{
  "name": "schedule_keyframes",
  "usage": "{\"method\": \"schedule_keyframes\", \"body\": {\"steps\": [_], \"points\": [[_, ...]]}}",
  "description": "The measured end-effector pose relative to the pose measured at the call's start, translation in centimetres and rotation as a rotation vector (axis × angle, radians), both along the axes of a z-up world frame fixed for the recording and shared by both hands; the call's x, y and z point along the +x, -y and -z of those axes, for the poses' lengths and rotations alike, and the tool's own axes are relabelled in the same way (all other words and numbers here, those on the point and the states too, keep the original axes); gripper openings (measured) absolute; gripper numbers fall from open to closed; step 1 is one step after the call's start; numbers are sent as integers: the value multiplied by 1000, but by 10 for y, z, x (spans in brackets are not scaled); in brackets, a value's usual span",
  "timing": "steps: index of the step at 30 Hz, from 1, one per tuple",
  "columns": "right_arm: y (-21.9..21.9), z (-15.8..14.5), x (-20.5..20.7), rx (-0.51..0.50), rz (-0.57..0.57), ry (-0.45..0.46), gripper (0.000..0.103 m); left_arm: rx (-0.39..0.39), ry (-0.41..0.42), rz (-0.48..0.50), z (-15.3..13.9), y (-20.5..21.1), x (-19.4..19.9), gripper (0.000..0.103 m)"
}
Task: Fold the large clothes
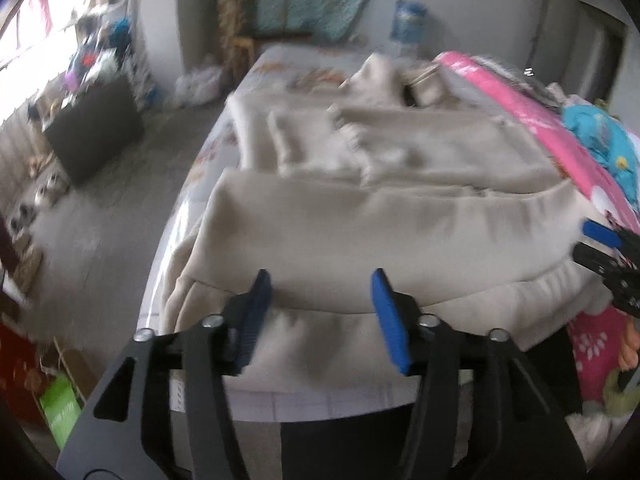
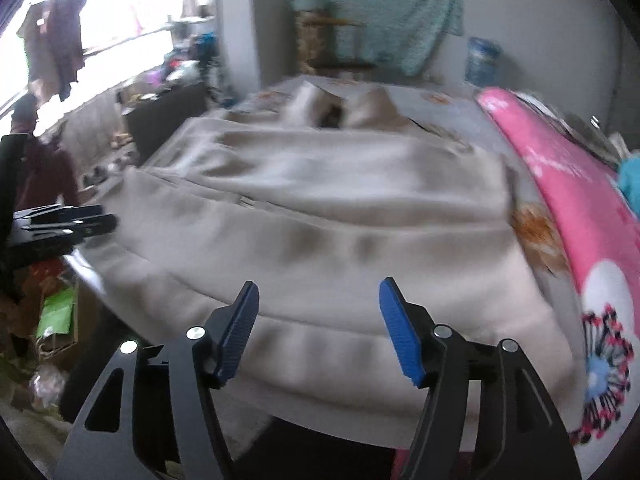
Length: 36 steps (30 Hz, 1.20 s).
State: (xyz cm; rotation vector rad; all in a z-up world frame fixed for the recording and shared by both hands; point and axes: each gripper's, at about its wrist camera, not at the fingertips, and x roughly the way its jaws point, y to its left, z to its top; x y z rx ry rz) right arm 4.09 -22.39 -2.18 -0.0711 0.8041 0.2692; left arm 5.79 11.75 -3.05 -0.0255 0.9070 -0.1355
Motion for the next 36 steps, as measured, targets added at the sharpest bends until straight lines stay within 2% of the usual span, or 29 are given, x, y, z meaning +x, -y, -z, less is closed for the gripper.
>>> {"method": "schedule_keyframes", "body": {"steps": [2,3,5,8,9,11,13,16,17,21,25,31,36], "points": [[13,12,5,-24,53,-34,63,-3,4,-4,2,-2,2,55],[19,19,8,-19,64,-55,65,-1,-2,1,1,-1,3,59],[26,16,10,23,67,-70,65,12,-9,-2,-3,2,5,59],[30,-1,10,11,77,-19,68,26,4,2,-12,9,7,65],[33,-6,10,14,83,-6,70,31,10,4,-15,13,9,71],[38,-8,13,20,99,5,74,46,16,17,-19,26,12,74],[46,-2,19,7,131,-17,74,70,9,28,-18,39,17,77],[57,20,33,15,182,-119,74,99,-11,33,-12,57,27,81],[58,19,34,20,185,-118,74,120,-15,29,-11,63,31,81],[53,-3,37,52,176,-73,74,178,-28,19,-4,80,40,84],[43,-18,46,62,157,-40,81,233,-39,3,4,89,44,88],[24,-13,64,19,144,-80,87,240,-39,-30,4,88,44,94],[14,5,76,-26,154,-141,89,222,-45,-46,5,85,45,95]]}}
